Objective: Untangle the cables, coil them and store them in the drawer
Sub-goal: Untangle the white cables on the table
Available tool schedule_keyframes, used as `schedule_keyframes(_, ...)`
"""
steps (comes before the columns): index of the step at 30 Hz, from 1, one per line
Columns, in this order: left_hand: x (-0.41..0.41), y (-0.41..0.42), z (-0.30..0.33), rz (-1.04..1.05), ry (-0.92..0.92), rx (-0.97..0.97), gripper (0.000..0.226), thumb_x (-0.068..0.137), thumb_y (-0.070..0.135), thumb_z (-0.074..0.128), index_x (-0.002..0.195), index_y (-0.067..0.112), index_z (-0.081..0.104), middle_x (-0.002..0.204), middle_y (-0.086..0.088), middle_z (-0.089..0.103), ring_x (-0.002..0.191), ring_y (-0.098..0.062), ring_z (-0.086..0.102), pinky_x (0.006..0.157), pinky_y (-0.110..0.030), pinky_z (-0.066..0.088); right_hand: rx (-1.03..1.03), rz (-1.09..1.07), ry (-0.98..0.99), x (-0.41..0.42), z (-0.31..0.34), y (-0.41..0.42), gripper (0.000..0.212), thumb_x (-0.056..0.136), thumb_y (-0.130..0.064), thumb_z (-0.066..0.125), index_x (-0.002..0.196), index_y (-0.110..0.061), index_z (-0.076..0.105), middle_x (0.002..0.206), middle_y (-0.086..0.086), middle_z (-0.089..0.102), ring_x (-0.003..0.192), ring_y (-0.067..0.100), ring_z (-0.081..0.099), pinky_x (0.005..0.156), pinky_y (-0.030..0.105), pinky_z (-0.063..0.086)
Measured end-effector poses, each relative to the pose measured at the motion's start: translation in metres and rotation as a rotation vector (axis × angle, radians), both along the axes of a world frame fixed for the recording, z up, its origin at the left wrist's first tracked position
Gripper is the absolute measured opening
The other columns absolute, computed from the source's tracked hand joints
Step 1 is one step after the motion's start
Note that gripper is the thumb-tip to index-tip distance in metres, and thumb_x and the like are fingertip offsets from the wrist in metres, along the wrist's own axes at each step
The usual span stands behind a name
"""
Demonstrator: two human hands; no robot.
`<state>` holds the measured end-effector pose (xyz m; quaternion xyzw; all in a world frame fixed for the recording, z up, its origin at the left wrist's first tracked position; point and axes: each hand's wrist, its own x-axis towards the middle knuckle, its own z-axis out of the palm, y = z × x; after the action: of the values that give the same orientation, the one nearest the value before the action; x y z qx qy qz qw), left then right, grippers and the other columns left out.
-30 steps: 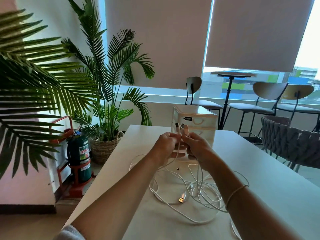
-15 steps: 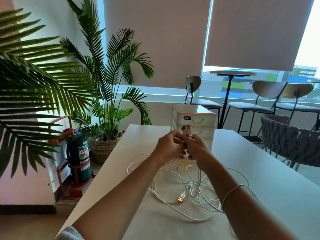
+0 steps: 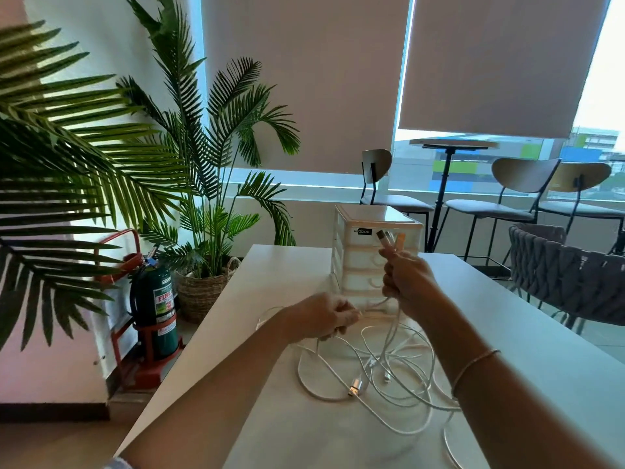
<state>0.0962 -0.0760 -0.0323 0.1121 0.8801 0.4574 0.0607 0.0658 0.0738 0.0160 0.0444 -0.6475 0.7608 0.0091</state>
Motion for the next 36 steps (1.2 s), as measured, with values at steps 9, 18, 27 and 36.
schedule_keyframes(9, -0.011, -0.045, -0.004, 0.282, 0.136, 0.109, 0.01, 0.084, 0.009, 0.065, 0.077, 0.017, 0.063, 0.069, -0.001, 0.058, 0.052, -0.011, 0.051, 0.058, -0.023, 0.047, 0.556, -0.408, 0.227, -0.027, -0.002, 0.053, 0.035, 0.099, -0.028, 0.037, 0.121, -0.003, 0.05, 0.106, 0.018, 0.057, 0.078, 0.024, 0.053, 0.059, 0.029, 0.034)
schedule_keyframes(18, -0.008, -0.082, -0.017, 0.395, 0.21, -0.014, 0.014, 0.082, 0.033, 0.068, 0.073, 0.022, 0.064, 0.062, 0.007, 0.063, 0.062, -0.005, 0.053, 0.061, -0.022, 0.038, 0.736, -0.822, 0.238, -0.017, 0.018, 0.1, 0.038, 0.1, -0.028, 0.031, 0.118, 0.003, 0.043, 0.111, 0.031, 0.057, 0.104, 0.044, 0.054, 0.083, 0.044, 0.041)
schedule_keyframes(27, -0.014, -0.004, 0.022, 0.118, 0.216, 0.097, 0.03, 0.099, 0.032, 0.036, 0.09, 0.018, 0.061, 0.059, 0.003, 0.052, 0.052, -0.006, 0.048, 0.06, -0.02, 0.04, 0.692, -0.298, 0.371, -0.013, 0.008, 0.051, 0.031, 0.091, -0.04, 0.051, 0.097, -0.013, 0.064, 0.081, 0.006, 0.059, 0.074, 0.025, 0.054, 0.063, 0.033, 0.043)
schedule_keyframes(36, -0.016, 0.02, 0.046, 0.05, 0.31, -0.066, 0.025, 0.096, 0.017, 0.047, 0.094, 0.004, 0.069, 0.049, 0.014, 0.055, 0.044, 0.002, 0.044, 0.053, -0.014, 0.034, 0.704, 0.016, 0.386, 0.004, 0.006, 0.011, 0.03, 0.084, -0.032, 0.065, 0.061, -0.013, 0.062, 0.038, -0.009, 0.049, 0.033, 0.002, 0.038, 0.04, 0.015, 0.028)
